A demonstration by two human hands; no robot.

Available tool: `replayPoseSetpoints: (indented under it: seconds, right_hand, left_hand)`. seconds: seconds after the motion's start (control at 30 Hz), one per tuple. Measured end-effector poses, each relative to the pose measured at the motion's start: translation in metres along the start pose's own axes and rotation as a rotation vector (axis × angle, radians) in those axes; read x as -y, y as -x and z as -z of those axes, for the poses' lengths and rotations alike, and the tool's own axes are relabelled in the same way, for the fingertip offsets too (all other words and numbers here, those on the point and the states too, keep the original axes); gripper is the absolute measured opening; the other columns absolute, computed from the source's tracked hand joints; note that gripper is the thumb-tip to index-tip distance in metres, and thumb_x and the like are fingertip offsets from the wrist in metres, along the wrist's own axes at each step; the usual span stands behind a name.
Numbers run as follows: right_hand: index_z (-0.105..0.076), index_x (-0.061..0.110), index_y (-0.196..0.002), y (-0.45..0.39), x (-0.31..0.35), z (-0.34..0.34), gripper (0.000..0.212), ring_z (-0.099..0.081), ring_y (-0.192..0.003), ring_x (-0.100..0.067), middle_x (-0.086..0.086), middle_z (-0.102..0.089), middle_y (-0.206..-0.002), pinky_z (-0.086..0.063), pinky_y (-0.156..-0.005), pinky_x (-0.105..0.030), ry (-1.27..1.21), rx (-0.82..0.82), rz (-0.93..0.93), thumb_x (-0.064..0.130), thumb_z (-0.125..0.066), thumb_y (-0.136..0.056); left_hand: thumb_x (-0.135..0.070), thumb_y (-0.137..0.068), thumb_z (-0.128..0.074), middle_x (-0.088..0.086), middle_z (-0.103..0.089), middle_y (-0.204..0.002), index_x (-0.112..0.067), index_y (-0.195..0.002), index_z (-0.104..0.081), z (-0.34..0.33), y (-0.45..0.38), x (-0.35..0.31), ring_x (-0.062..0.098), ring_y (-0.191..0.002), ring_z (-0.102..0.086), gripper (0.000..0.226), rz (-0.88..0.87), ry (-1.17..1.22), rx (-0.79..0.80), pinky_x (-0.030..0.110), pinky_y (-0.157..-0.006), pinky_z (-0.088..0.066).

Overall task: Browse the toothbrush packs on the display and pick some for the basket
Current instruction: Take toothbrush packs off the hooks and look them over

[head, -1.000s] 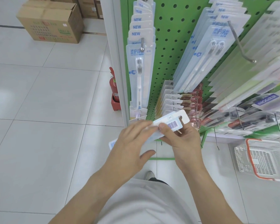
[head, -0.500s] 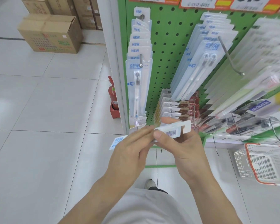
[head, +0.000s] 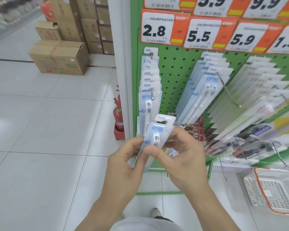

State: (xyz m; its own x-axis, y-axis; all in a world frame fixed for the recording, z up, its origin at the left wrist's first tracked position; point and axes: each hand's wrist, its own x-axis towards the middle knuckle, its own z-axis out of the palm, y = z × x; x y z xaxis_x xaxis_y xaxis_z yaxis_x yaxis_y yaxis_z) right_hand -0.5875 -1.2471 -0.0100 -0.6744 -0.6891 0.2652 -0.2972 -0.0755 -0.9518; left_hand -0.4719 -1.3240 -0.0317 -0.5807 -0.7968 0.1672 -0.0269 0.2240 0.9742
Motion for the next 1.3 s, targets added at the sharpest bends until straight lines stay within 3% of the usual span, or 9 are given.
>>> replayPoseSetpoints:
  seconds: [0.1, 0.33, 0.7, 0.9, 0.97, 1.07, 1.17, 1.23, 1.3]
  right_hand:
    - [-0.066, 0.034, -0.109, -0.005, 0.017, -0.006, 0.051, -0.073, -0.085, -0.01, 0.019, -0.076, -0.09, -0.056, -0.076, -0.023, -0.005, -0.077, 0.113, 0.033, -0.092, -0.066]
    - [-0.057, 0.036, -0.128, -0.01, 0.03, -0.014, 0.072, -0.073, -0.082, -0.008, 0.015, -0.075, -0.088, -0.054, -0.074, -0.015, 0.068, -0.186, 0.29, 0.029, -0.093, -0.065]
    - [-0.059, 0.027, -0.14, -0.016, 0.02, -0.018, 0.076, -0.073, -0.087, -0.016, 0.01, -0.075, -0.097, -0.061, -0.071, -0.034, 0.127, -0.18, 0.235, 0.029, -0.091, -0.071]
    - [-0.057, 0.033, -0.141, -0.023, 0.015, -0.017, 0.075, -0.072, -0.086, -0.018, 0.01, -0.074, -0.096, -0.061, -0.069, -0.036, 0.147, -0.161, 0.222, 0.037, -0.088, -0.074]
    - [-0.056, 0.032, -0.142, -0.025, 0.013, -0.017, 0.075, -0.071, -0.084, -0.016, 0.009, -0.073, -0.095, -0.06, -0.069, -0.033, 0.166, -0.155, 0.226, 0.039, -0.087, -0.074]
    - [-0.054, 0.034, -0.142, -0.028, 0.011, -0.016, 0.074, -0.069, -0.084, -0.013, 0.01, -0.072, -0.1, -0.057, -0.071, -0.024, 0.247, -0.159, 0.272, 0.044, -0.085, -0.075]
    - [-0.053, 0.032, -0.144, -0.03, 0.008, -0.013, 0.071, -0.069, -0.088, -0.013, 0.011, -0.072, -0.111, -0.057, -0.072, -0.027, 0.275, -0.139, 0.301, 0.05, -0.079, -0.08]
    - [-0.053, 0.027, -0.145, -0.03, 0.008, -0.011, 0.073, -0.068, -0.092, -0.012, 0.009, -0.071, -0.108, -0.057, -0.073, -0.027, 0.297, -0.12, 0.329, 0.053, -0.076, -0.081]
    - [-0.052, 0.021, -0.146, -0.03, 0.007, -0.008, 0.073, -0.066, -0.093, -0.011, 0.006, -0.068, -0.105, -0.056, -0.075, -0.024, 0.342, -0.098, 0.381, 0.046, -0.079, -0.082]
  left_hand:
    - [-0.032, -0.086, -0.063, -0.023, -0.074, -0.096, -0.048, -0.105, -0.067, 0.001, -0.001, -0.011, 0.004, -0.089, -0.072, 0.025, -0.042, 0.062, -0.039, 0.008, -0.077, -0.049]
    - [-0.024, -0.087, -0.064, -0.025, -0.074, -0.106, -0.05, -0.118, -0.064, 0.004, -0.002, -0.024, 0.002, -0.095, -0.072, 0.04, -0.118, 0.09, -0.099, 0.008, -0.08, -0.05]
    - [-0.018, -0.093, -0.062, -0.023, -0.072, -0.114, -0.039, -0.139, -0.052, -0.001, -0.008, -0.017, 0.002, -0.101, -0.072, 0.051, -0.089, 0.101, -0.067, 0.009, -0.084, -0.051]
    - [-0.026, -0.093, -0.065, -0.011, -0.074, -0.108, -0.047, -0.135, -0.058, 0.0, -0.013, -0.006, 0.018, -0.095, -0.072, 0.047, -0.111, 0.029, -0.113, 0.024, -0.077, -0.057]
    - [-0.015, -0.1, -0.061, -0.01, -0.07, -0.117, -0.04, -0.13, -0.063, 0.0, -0.016, -0.01, 0.018, -0.107, -0.069, 0.039, -0.214, -0.01, -0.195, 0.023, -0.087, -0.055]
    - [-0.009, -0.097, -0.054, -0.01, -0.062, -0.128, -0.027, -0.128, -0.063, 0.004, -0.028, -0.023, 0.019, -0.122, -0.06, 0.037, -0.37, -0.085, -0.316, 0.037, -0.096, -0.053]
    - [-0.012, -0.097, -0.056, -0.007, -0.05, -0.142, -0.024, -0.138, -0.056, 0.011, -0.052, -0.04, 0.02, -0.137, -0.047, 0.043, -0.481, -0.111, -0.175, 0.054, -0.099, -0.05]
    - [-0.019, -0.099, -0.056, -0.003, -0.042, -0.152, -0.023, -0.144, -0.05, 0.015, -0.07, -0.045, 0.018, -0.145, -0.037, 0.045, -0.5, -0.124, -0.05, 0.048, -0.112, -0.042]
    - [-0.023, -0.103, -0.054, -0.002, -0.036, -0.158, -0.023, -0.146, -0.049, 0.016, -0.084, -0.046, 0.012, -0.149, -0.031, 0.043, -0.478, -0.166, 0.014, 0.027, -0.119, -0.03]
